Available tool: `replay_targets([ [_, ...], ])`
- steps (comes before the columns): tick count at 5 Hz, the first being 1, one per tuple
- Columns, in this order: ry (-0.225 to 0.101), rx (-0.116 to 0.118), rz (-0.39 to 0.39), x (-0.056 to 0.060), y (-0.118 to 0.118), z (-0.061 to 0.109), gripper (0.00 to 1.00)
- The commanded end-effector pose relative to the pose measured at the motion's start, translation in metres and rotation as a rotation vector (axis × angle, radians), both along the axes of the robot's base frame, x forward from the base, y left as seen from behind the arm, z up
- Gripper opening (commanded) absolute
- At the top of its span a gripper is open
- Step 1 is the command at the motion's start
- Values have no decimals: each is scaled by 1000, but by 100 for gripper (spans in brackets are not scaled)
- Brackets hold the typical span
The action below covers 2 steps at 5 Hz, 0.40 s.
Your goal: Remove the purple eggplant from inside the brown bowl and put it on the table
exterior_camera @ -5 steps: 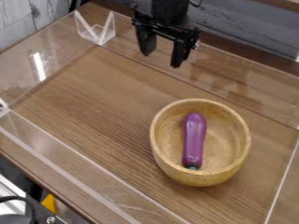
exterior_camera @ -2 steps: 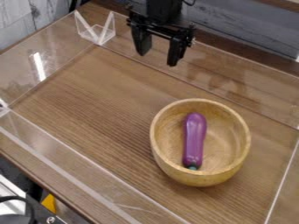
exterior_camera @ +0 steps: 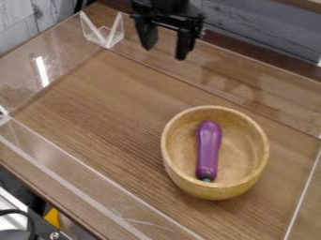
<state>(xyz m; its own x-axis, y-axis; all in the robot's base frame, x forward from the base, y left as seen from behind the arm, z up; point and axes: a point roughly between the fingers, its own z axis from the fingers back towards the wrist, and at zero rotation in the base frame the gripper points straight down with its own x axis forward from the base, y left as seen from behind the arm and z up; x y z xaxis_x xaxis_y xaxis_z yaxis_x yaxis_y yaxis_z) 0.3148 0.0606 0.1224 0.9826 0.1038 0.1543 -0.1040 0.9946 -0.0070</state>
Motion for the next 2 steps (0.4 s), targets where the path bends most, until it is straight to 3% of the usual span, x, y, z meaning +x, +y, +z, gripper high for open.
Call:
replay_targets([
  [1, -120, 4, -5, 6, 8, 22, 100],
  [2, -113, 3, 43, 1, 1, 24, 100],
])
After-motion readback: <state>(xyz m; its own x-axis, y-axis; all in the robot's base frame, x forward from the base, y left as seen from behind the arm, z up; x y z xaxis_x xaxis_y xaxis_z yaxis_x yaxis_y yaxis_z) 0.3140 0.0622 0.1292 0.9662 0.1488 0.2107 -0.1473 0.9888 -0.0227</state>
